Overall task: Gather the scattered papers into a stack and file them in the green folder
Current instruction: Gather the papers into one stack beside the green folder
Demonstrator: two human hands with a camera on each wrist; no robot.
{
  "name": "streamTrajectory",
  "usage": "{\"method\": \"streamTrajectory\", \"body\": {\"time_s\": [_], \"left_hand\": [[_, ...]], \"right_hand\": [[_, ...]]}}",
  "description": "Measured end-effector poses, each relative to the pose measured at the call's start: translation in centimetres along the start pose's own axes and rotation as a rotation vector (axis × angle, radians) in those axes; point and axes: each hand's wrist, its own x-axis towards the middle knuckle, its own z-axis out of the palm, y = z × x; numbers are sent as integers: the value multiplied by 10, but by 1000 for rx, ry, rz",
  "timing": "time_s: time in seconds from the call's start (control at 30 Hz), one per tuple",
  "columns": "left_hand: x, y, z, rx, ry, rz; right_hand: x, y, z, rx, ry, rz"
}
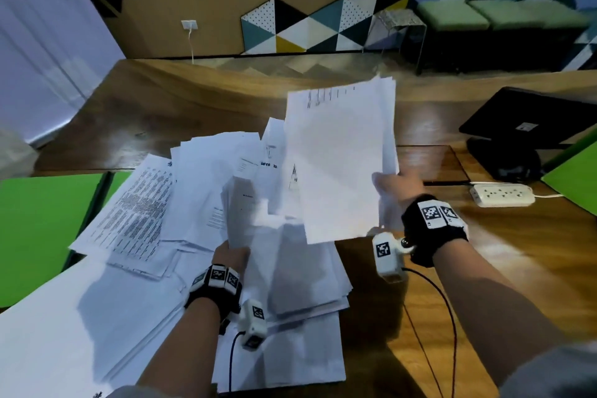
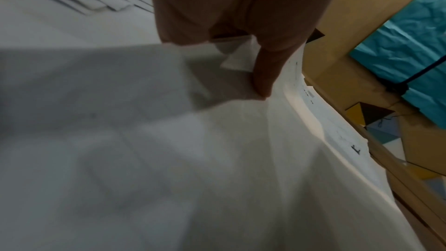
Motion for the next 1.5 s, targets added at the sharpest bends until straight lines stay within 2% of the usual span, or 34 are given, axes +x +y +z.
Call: {"method": "streamTrajectory", "body": {"time_s": [0.1,0.23,0.33,0.43,0.6,0.8,0.97,1.13,1.23,1.37,1.5], "left_hand": [[4,1,-4,-70,-8,-28],[6,9,-12,-75,-13,-89],[12,11,-12,-57,-35,-85],[17,12,-11,-91,-40,-96],[31,7,-7,-98,-17,-91],[36,17,7,-156,-11,4],[41,19,19,-150,-74,72],[52,16,28,-22,-130,120],[48,15,28,-54,-128,202],[40,22,21,-293,-182,257],[38,37,22,-425,-252,254]], "right_hand": [[0,35,36,-131,-192,124],[-2,73,78,-269,-344,134],[-1,78,94,-465,-287,107],[1,79,93,-625,-158,100],[17,76,76,-411,68,200],[17,88,101,-438,-107,71],[19,90,106,-491,-111,136],[22,86,109,-619,-319,41],[22,89,110,-526,-270,53],[26,97,99,-180,-92,168],[29,93,89,119,-167,276]]}}
